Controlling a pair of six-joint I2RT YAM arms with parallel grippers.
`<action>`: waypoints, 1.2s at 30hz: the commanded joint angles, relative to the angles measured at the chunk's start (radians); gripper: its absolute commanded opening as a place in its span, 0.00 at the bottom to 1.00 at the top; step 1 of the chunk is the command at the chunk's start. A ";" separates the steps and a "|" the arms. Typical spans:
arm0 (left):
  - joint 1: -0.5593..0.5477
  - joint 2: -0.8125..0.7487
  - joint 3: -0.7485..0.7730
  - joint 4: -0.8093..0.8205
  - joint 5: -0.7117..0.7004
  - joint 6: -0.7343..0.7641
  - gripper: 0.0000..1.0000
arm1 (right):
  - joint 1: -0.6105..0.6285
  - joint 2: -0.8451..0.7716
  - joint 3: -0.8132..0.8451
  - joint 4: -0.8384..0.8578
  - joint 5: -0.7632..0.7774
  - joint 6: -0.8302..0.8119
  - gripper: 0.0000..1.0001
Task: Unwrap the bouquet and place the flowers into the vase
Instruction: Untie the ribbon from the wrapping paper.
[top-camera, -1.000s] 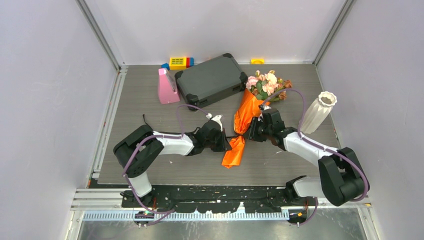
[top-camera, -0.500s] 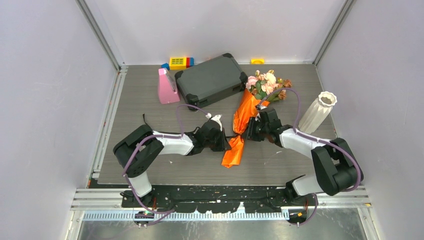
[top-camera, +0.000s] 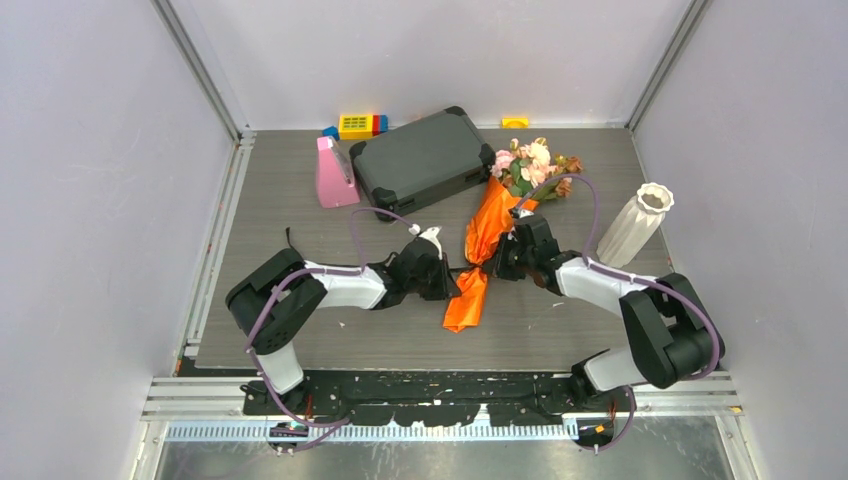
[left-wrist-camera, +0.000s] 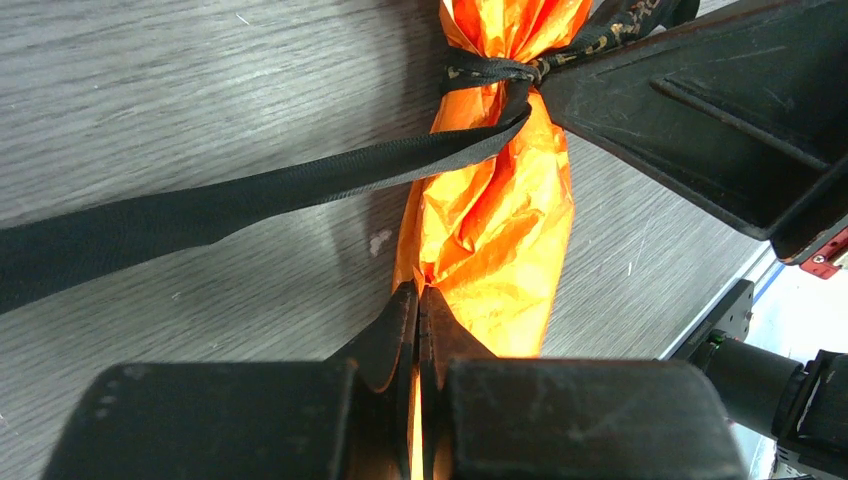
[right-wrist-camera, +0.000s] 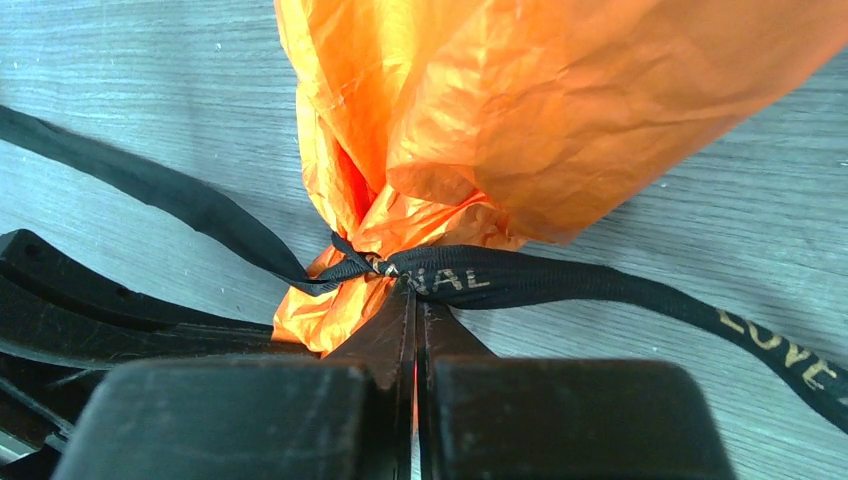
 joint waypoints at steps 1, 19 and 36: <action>0.006 -0.022 -0.030 -0.008 0.000 0.005 0.00 | -0.003 -0.056 -0.019 0.071 0.196 0.033 0.00; 0.033 -0.054 -0.084 0.014 -0.013 -0.007 0.00 | -0.005 -0.164 -0.067 -0.060 0.458 0.112 0.00; 0.044 -0.066 -0.088 0.021 -0.003 -0.004 0.00 | -0.005 -0.278 -0.079 -0.098 0.259 0.021 0.14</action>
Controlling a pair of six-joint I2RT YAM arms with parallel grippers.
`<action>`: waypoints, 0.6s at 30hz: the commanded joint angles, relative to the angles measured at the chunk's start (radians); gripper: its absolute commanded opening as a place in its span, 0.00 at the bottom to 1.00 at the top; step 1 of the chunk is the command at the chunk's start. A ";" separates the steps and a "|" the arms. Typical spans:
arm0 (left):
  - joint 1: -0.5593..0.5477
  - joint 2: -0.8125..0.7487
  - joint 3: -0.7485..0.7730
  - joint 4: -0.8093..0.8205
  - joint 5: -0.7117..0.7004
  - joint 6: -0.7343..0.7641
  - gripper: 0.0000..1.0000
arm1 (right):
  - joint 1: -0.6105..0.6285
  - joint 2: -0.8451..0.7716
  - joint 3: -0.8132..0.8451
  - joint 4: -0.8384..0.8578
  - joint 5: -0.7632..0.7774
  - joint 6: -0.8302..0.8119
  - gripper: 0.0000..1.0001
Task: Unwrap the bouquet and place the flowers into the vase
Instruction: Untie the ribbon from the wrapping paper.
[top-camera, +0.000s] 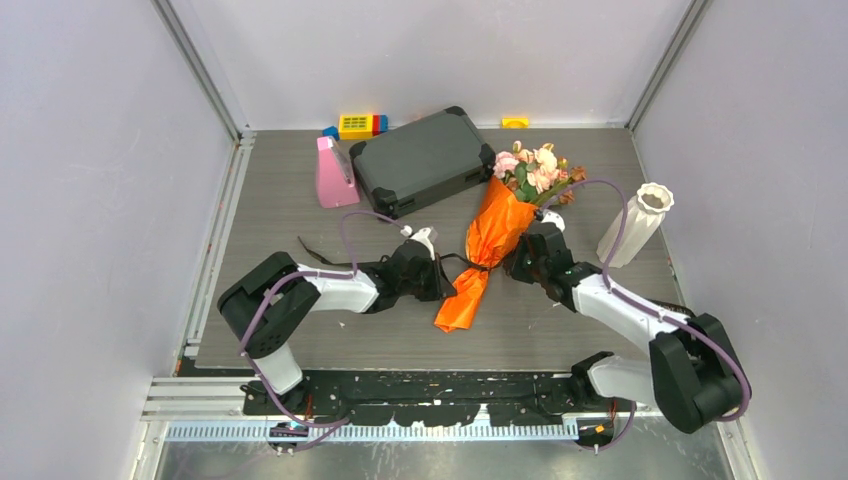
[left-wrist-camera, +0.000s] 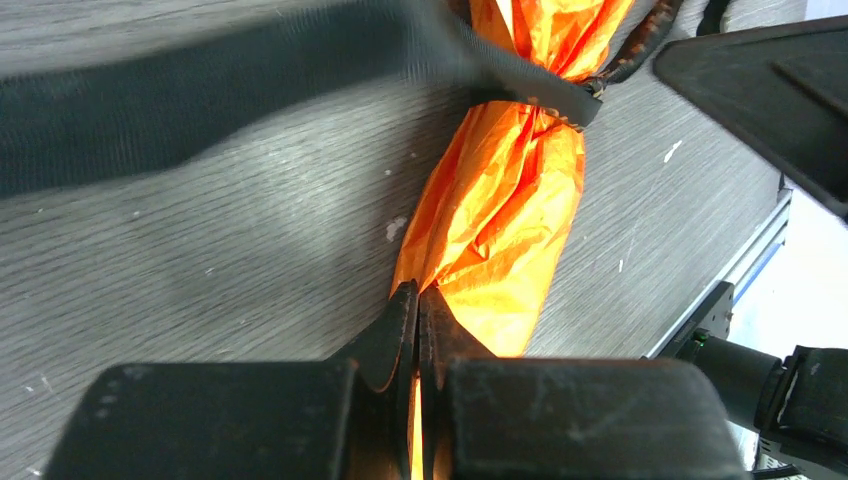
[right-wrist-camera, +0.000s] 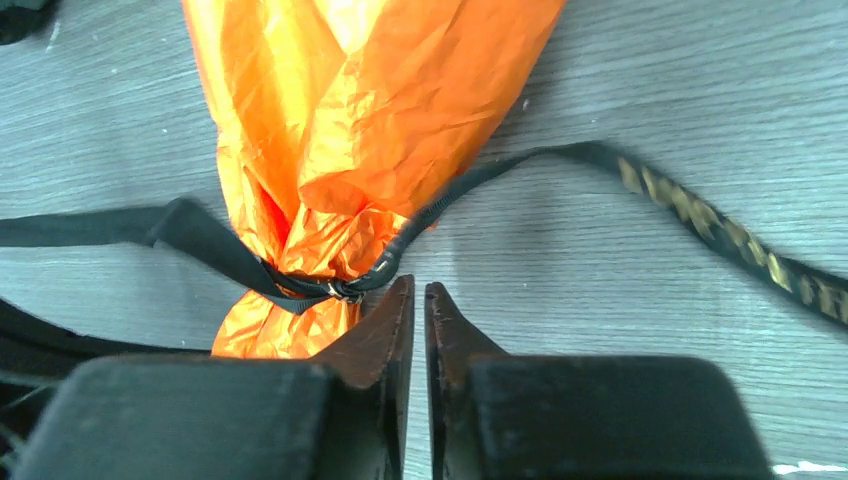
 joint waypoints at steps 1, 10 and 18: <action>0.013 -0.022 -0.016 -0.054 -0.008 0.019 0.00 | -0.014 -0.088 -0.006 -0.015 -0.030 -0.065 0.18; 0.016 -0.019 -0.013 -0.050 0.001 0.020 0.00 | -0.014 -0.080 -0.022 0.004 -0.197 -0.083 0.33; 0.019 -0.020 -0.013 -0.052 0.004 0.019 0.00 | -0.012 0.017 -0.013 0.082 -0.263 -0.088 0.33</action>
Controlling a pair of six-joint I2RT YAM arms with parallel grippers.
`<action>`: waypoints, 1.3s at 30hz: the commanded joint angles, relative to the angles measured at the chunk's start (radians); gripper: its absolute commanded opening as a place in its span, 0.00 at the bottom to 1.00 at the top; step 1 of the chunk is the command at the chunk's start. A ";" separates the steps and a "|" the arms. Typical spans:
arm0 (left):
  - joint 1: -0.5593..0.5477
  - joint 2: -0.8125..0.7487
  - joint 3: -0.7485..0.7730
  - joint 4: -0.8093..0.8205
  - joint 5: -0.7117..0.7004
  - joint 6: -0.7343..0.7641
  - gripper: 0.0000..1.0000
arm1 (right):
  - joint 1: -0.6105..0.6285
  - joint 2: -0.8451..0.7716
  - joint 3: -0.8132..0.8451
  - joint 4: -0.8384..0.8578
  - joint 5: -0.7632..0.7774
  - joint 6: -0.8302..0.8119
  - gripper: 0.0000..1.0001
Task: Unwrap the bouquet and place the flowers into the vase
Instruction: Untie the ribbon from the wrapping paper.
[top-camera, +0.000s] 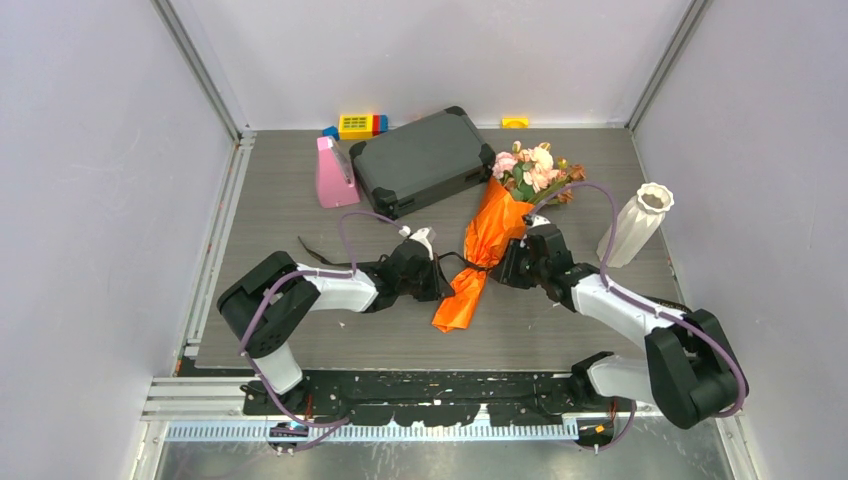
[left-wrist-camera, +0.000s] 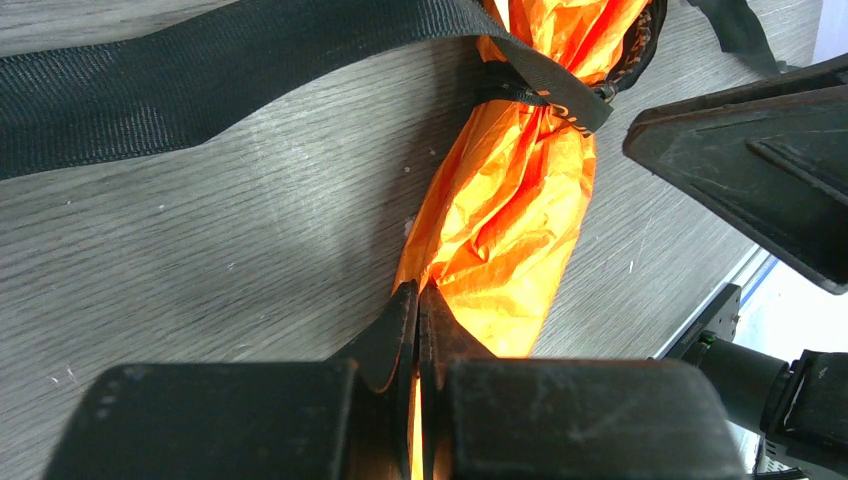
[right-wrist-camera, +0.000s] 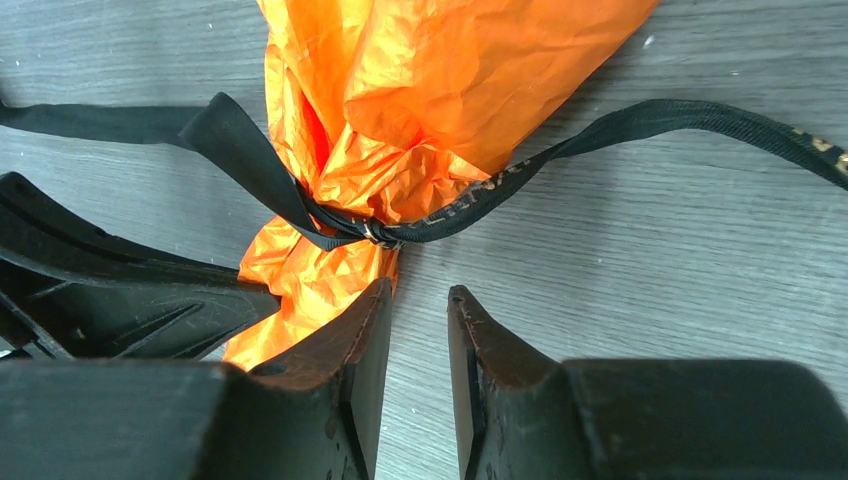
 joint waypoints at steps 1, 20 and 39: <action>0.008 -0.021 -0.011 -0.030 0.000 0.019 0.00 | 0.002 0.034 0.007 0.093 -0.052 -0.018 0.33; 0.011 -0.009 -0.004 -0.037 0.007 0.018 0.00 | 0.006 0.156 0.052 0.190 -0.081 -0.017 0.33; 0.013 -0.003 -0.004 -0.033 0.015 0.015 0.00 | 0.006 0.180 0.075 0.252 -0.072 0.017 0.32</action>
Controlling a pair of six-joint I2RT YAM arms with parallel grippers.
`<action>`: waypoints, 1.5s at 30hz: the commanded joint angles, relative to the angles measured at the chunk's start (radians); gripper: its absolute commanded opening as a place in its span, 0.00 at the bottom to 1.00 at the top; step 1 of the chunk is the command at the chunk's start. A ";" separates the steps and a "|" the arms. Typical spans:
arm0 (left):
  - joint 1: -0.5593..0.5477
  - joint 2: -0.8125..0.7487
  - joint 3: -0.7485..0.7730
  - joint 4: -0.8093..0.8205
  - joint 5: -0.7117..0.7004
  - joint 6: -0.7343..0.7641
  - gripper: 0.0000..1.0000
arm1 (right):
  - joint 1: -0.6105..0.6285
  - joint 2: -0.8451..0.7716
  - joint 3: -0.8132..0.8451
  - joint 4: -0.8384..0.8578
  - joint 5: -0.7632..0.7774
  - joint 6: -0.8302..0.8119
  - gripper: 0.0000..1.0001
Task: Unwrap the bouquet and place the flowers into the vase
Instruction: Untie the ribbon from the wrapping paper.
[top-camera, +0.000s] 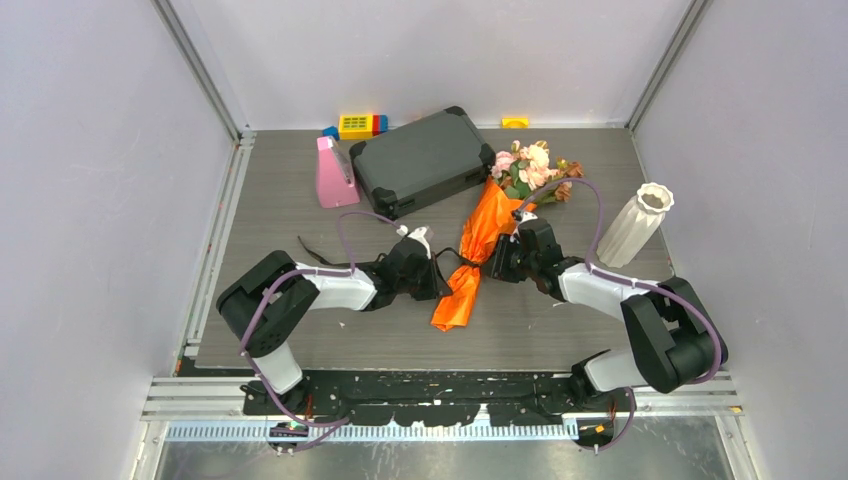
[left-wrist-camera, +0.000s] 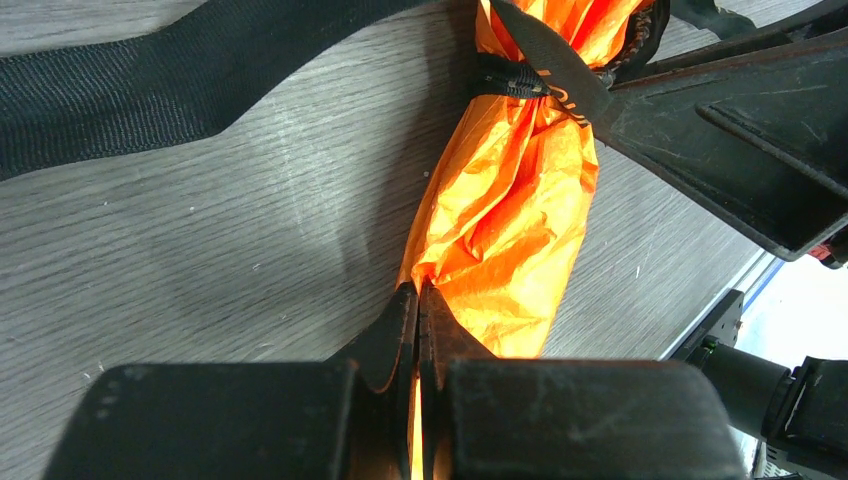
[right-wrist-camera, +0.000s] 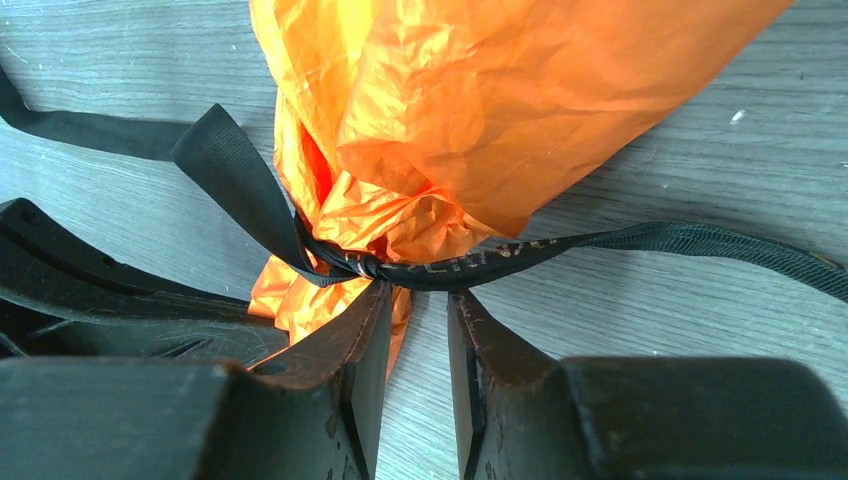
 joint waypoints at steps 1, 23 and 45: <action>0.003 -0.003 -0.004 -0.018 0.005 0.015 0.00 | 0.005 -0.009 0.045 0.088 0.002 0.020 0.32; 0.004 -0.005 -0.004 -0.018 0.008 0.014 0.00 | 0.005 -0.012 0.034 0.118 -0.038 0.042 0.32; 0.015 0.006 0.003 -0.018 0.023 0.015 0.00 | 0.012 0.027 0.020 0.143 0.010 0.039 0.12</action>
